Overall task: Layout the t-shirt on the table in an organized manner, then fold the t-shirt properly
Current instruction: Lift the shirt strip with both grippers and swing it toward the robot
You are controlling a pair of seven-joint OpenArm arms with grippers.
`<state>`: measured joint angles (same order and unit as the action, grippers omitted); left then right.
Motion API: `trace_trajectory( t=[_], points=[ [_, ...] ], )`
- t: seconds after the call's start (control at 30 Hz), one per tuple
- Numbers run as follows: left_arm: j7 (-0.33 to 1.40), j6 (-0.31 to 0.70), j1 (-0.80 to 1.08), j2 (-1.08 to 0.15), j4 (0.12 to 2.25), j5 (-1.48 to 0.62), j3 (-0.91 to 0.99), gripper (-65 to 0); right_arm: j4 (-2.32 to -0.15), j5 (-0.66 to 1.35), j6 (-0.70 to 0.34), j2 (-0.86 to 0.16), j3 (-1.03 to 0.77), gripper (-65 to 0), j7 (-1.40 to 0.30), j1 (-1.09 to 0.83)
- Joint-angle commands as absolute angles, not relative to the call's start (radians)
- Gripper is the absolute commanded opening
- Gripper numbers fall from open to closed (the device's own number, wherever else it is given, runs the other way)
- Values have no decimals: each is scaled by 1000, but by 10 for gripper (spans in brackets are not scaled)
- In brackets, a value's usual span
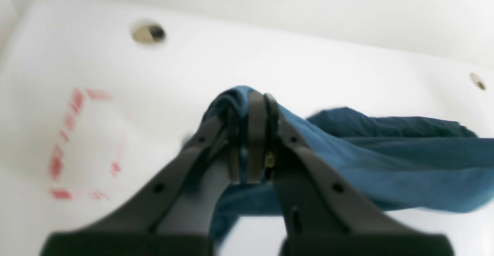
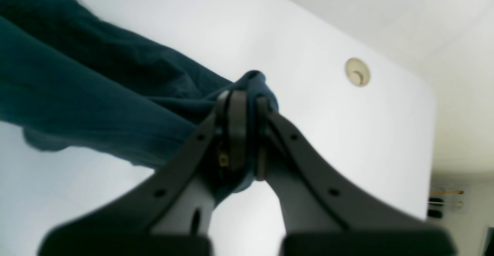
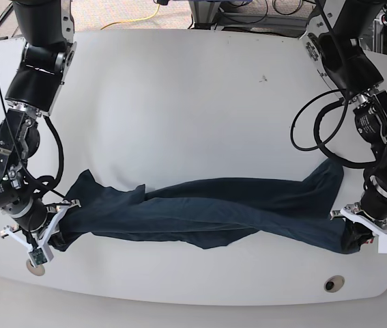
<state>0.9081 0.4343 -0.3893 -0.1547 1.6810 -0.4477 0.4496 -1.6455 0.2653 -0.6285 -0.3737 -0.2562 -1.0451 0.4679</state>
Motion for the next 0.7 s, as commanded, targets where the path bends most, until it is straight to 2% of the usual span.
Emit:
trace_trajectory(
  t=[0.0, 0.2, 0.47, 0.67],
  points=[
    [886, 433, -458, -189, 1728, -460, 421, -650, -1673, 275, -624, -386, -257, -650, -1020, 535],
    [886, 433, -562, -236, 1744, -455, 375, -650, -1673, 275, -624, -427, -254, -650, -1020, 608],
    [886, 433, -739, -239, 1742, -366, 334, -650, -1652, 269, -624, -433, -246, -650, -1020, 742],
    [921, 433, -897, -236, 1741, -343, 326, -650, -1586, 274, -624, -479, -182, -650, -1020, 854]
  ],
)
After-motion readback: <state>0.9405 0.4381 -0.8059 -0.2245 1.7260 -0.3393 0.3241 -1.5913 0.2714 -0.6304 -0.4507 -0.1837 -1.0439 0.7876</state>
